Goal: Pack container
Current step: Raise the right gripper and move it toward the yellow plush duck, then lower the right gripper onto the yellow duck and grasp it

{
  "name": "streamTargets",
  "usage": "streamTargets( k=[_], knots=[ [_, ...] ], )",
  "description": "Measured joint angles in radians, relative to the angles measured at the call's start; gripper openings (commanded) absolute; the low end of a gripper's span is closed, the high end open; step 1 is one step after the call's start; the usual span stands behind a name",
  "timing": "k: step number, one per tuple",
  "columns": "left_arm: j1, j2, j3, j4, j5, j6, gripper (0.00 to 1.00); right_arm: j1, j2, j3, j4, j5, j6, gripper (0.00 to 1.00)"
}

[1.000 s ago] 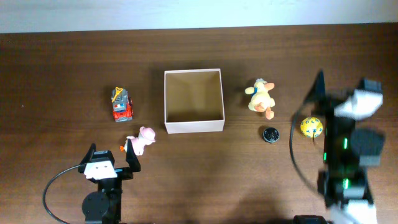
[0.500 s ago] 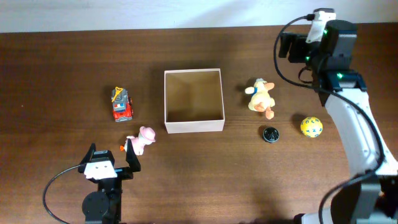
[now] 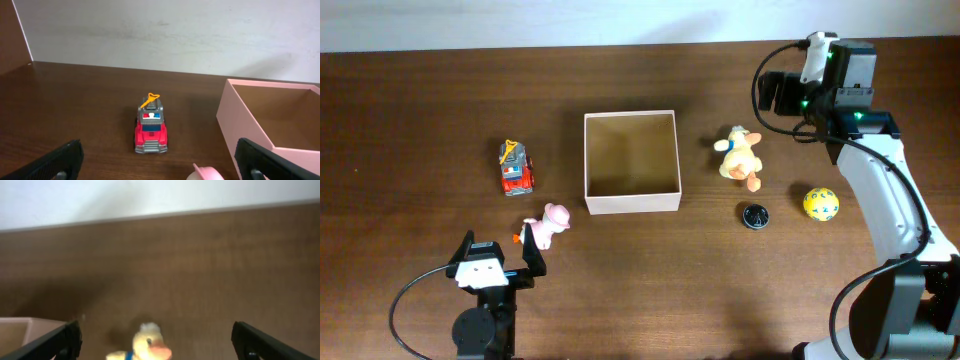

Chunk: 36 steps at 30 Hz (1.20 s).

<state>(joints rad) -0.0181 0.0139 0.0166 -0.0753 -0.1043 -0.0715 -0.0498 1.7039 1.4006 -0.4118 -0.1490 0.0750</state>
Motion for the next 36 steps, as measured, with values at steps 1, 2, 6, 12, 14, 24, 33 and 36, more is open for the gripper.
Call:
streamTargets(
  k=[1, 2, 6, 12, 14, 24, 33, 36],
  knots=[
    [0.0, 0.0, 0.0, 0.0, 0.0, 0.0, 0.99, 0.004, 0.006, 0.002, -0.02, 0.005, 0.001, 0.99],
    [0.0, 0.0, 0.0, 0.0, 0.0, 0.0, 0.99, 0.008, 0.014, 0.003, -0.031, 0.009, 0.0, 0.99],
    [0.0, 0.0, 0.0, 0.0, 0.0, 0.0, 0.99, 0.052, 0.082, 0.006, -0.067, 0.018, 0.001, 0.99],
    [0.0, 0.0, 0.0, 0.0, 0.0, 0.0, 0.99, 0.142, 0.187, 0.006, -0.074, 0.02, 0.0, 0.98],
    [0.0, 0.0, 0.0, 0.0, 0.0, 0.0, 0.99, 0.161, 0.209, 0.006, -0.09, 0.024, 0.0, 0.96],
    [0.0, 0.0, 0.0, 0.0, 0.0, 0.0, 0.99, 0.162, 0.229, 0.006, -0.164, 0.139, 0.0, 1.0],
    [0.0, 0.0, 0.0, 0.0, 0.0, 0.0, 0.99, 0.162, 0.248, 0.007, -0.201, 0.158, 0.003, 0.99],
    [0.0, 0.0, 0.0, 0.0, 0.0, 0.0, 0.99, 0.162, 0.277, 0.007, -0.202, 0.157, 0.005, 0.92]
  ],
)
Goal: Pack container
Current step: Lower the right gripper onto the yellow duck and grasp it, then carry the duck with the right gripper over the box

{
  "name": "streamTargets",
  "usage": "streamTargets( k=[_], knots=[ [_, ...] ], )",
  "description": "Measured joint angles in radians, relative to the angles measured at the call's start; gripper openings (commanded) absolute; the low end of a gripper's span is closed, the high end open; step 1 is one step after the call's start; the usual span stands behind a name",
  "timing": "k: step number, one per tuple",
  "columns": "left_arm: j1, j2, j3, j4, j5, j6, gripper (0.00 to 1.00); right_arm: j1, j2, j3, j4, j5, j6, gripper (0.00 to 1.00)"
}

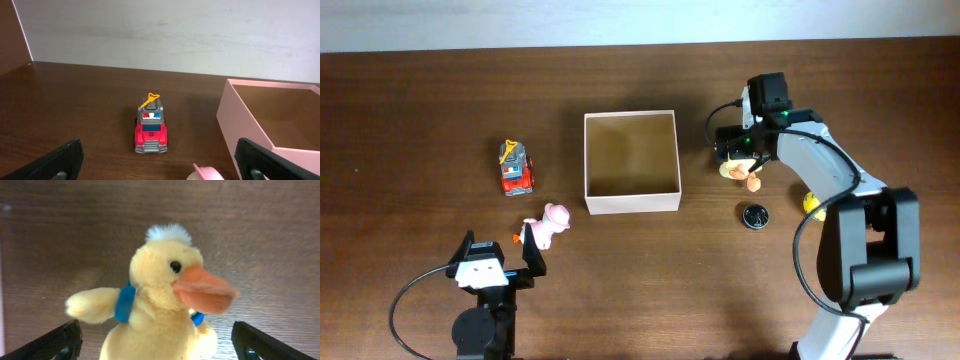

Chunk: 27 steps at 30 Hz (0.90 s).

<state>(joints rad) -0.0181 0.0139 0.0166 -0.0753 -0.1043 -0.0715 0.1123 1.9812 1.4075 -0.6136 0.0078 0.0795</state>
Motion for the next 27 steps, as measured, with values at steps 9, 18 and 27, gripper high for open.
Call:
streamTargets(
  k=[9, 18, 27],
  knots=[
    [0.0, 0.0, 0.0, 0.0, 0.0, 0.0, 0.99, 0.0, 0.033, 0.0, 0.0, 0.0, 0.0, 0.52],
    [0.0, 0.0, 0.0, 0.0, 0.0, 0.0, 0.99, 0.0, 0.033, 0.041, -0.014, 0.0, 0.026, 0.33],
    [0.0, 0.0, 0.0, 0.0, 0.0, 0.0, 0.99, 0.004, 0.032, 0.426, -0.134, 0.001, 0.022, 0.32]
  ],
)
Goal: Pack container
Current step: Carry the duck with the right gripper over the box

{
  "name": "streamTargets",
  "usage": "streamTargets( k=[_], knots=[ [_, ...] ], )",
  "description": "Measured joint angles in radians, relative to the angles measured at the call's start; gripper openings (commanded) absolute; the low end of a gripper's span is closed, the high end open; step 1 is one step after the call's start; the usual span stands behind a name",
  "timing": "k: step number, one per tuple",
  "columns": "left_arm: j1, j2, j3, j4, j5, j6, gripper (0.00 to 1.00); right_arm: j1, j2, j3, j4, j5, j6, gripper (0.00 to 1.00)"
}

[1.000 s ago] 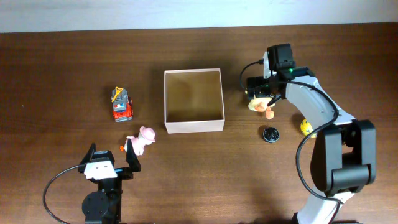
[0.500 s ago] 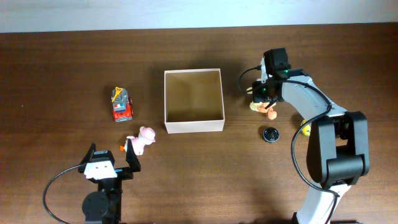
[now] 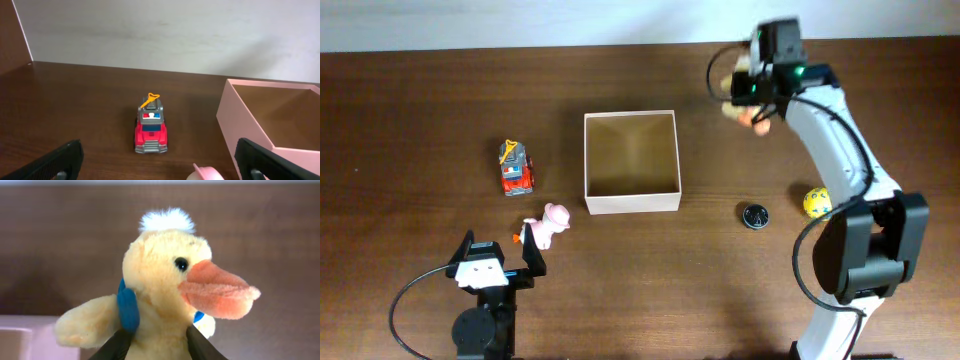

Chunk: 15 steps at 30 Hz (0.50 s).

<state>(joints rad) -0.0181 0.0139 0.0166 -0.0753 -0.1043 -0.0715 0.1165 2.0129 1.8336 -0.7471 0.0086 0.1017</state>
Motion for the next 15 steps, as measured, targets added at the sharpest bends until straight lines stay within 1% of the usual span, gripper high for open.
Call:
streamTargets(
  k=[5, 10, 12, 15],
  knots=[
    [0.0, 0.0, 0.0, 0.0, 0.0, 0.0, 0.99, 0.047, -0.002, 0.099, -0.052, -0.001, 0.0, 0.31],
    [0.0, 0.0, 0.0, 0.0, 0.0, 0.0, 0.99, 0.172, -0.002, 0.106, -0.059, -0.006, 0.0, 0.31],
    [0.0, 0.0, 0.0, 0.0, 0.0, 0.0, 0.99, 0.254, -0.002, 0.106, -0.061, -0.013, 0.0, 0.31],
    [0.0, 0.0, 0.0, 0.0, 0.0, 0.0, 0.99, 0.322, -0.002, 0.106, -0.068, -0.016, 0.0, 0.28]
  ],
)
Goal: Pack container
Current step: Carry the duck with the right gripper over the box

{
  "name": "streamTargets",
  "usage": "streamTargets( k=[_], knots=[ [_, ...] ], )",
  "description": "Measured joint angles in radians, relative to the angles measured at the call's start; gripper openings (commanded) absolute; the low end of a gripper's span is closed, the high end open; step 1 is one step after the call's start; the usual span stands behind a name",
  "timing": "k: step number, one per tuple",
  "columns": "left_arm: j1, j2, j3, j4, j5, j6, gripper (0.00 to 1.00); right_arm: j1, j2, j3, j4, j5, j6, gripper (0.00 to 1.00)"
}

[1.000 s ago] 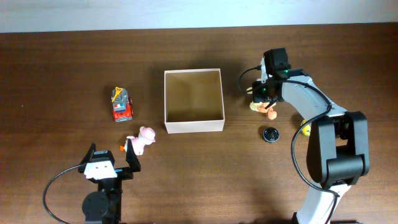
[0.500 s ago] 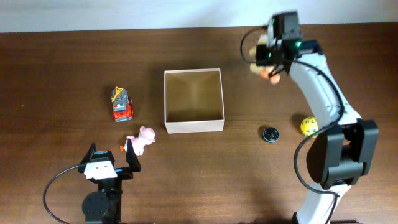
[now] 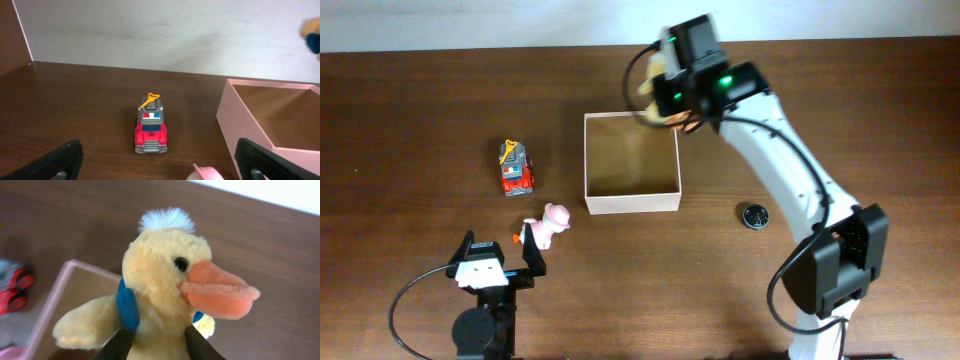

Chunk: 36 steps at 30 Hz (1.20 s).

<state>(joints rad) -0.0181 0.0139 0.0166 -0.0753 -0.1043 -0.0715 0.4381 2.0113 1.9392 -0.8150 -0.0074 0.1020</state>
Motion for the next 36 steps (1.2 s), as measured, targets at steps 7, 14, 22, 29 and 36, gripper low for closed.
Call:
streamTargets(
  k=[7, 14, 22, 29, 36],
  knots=[
    [0.0, 0.0, 0.0, 0.0, 0.0, 0.0, 0.99, 0.053, 0.0, -0.02, -0.023, 0.005, 0.011, 0.28],
    [0.0, 0.0, 0.0, 0.0, 0.0, 0.0, 0.99, 0.053, 0.002, -0.149, 0.05, 0.011, 0.03, 0.28],
    [0.0, 0.0, 0.0, 0.0, 0.0, 0.0, 0.99, 0.053, 0.009, -0.186, 0.142, 0.011, 0.053, 0.28],
    [0.0, 0.0, 0.0, 0.0, 0.0, 0.0, 0.99, 0.053, 0.072, -0.186, 0.198, 0.011, 0.075, 0.28],
    [0.0, 0.0, 0.0, 0.0, 0.0, 0.0, 0.99, 0.053, 0.098, -0.186, 0.206, 0.011, 0.1, 0.28]
  ],
)
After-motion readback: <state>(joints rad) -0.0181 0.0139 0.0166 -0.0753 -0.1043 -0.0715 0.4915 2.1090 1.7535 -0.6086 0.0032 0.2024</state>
